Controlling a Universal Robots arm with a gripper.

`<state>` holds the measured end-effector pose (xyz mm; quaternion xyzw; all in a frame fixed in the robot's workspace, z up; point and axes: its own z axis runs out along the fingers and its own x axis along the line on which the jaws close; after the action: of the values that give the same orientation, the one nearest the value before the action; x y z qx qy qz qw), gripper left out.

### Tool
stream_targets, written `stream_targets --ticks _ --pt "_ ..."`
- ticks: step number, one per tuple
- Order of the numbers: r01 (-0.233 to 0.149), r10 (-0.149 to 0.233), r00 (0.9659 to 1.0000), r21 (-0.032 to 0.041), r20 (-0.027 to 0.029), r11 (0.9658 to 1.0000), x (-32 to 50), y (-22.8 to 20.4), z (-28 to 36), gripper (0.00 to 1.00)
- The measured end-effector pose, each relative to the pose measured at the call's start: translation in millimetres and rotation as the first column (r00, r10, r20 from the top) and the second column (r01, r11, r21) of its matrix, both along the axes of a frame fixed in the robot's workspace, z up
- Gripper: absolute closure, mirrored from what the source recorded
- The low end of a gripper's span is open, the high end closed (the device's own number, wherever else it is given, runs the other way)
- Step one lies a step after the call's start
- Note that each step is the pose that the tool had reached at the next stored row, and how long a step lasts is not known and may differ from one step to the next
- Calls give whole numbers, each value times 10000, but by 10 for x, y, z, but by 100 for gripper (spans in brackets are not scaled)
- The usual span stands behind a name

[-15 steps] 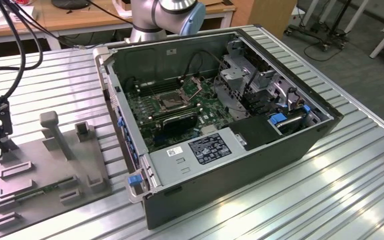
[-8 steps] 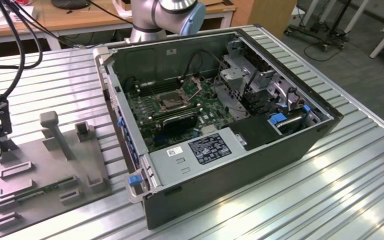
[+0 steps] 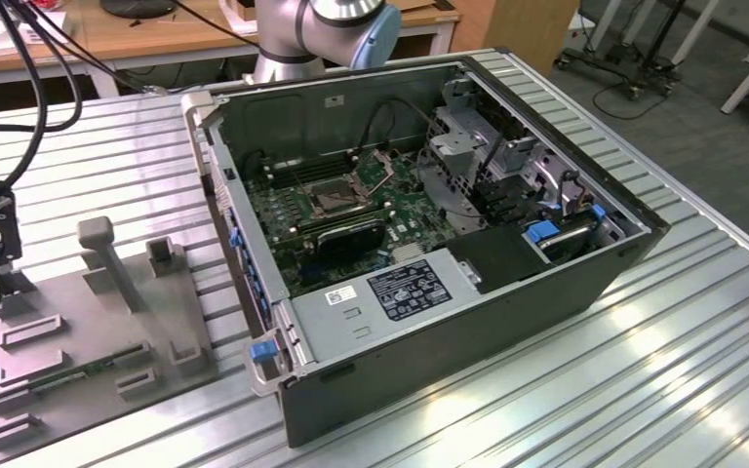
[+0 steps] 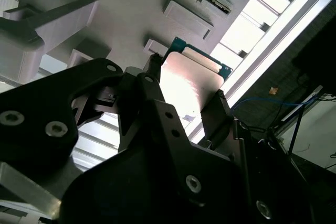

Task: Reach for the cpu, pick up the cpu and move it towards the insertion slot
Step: 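Pick up the cpu and move it towards the insertion slot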

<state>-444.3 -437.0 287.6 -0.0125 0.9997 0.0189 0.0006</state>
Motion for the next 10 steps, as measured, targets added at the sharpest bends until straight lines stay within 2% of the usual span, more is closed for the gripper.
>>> stream_targets --ticks 10 --pt "0 0 10000 -1 -1 10000 0 0 38 45"
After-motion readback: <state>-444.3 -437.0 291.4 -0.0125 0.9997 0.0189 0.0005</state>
